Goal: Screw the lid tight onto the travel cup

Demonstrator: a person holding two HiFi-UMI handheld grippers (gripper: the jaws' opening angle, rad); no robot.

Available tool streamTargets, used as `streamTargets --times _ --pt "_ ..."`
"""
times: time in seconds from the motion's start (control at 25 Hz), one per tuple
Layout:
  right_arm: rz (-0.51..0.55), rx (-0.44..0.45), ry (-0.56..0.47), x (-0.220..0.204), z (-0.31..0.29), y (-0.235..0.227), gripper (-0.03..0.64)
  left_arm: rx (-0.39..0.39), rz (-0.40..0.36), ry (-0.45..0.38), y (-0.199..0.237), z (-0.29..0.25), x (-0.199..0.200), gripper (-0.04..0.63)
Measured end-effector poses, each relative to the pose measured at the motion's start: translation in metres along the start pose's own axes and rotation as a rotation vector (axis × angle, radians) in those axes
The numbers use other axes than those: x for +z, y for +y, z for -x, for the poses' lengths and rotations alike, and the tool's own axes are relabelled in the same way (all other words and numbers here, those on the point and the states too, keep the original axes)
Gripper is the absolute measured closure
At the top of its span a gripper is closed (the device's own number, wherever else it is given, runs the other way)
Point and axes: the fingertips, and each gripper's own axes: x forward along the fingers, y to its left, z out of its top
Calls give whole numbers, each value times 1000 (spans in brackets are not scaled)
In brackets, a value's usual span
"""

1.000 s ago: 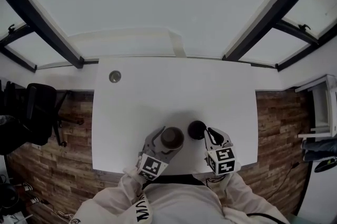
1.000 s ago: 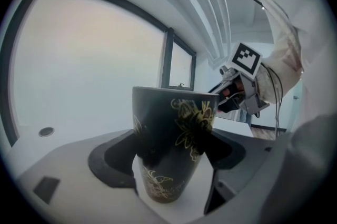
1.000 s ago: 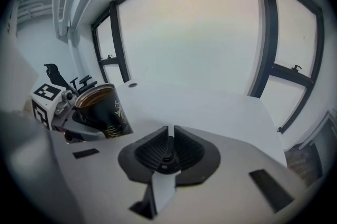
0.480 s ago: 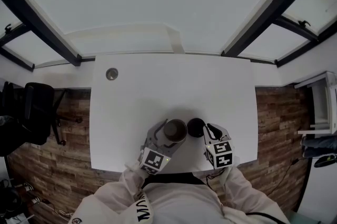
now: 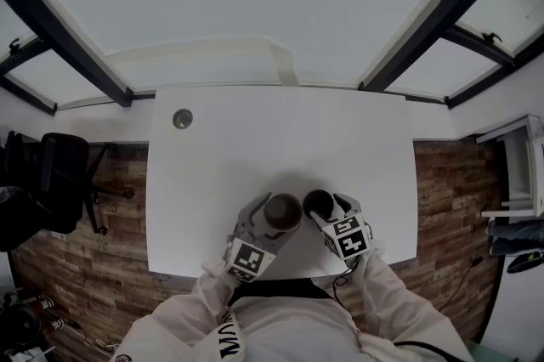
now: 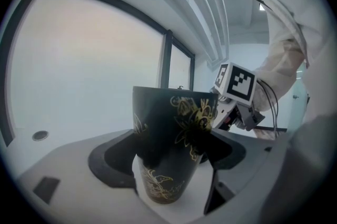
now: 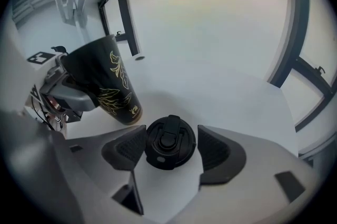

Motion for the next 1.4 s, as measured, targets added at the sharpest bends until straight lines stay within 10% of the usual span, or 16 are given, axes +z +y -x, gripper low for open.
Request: streamTargets --times 0.92,1.4 --pt "46 42 199 -16 -34 3 235 0 17 1 0 -1 0 192" --pt "74 146 51 60 60 16 235 -11 7 9 4 1 2 190"
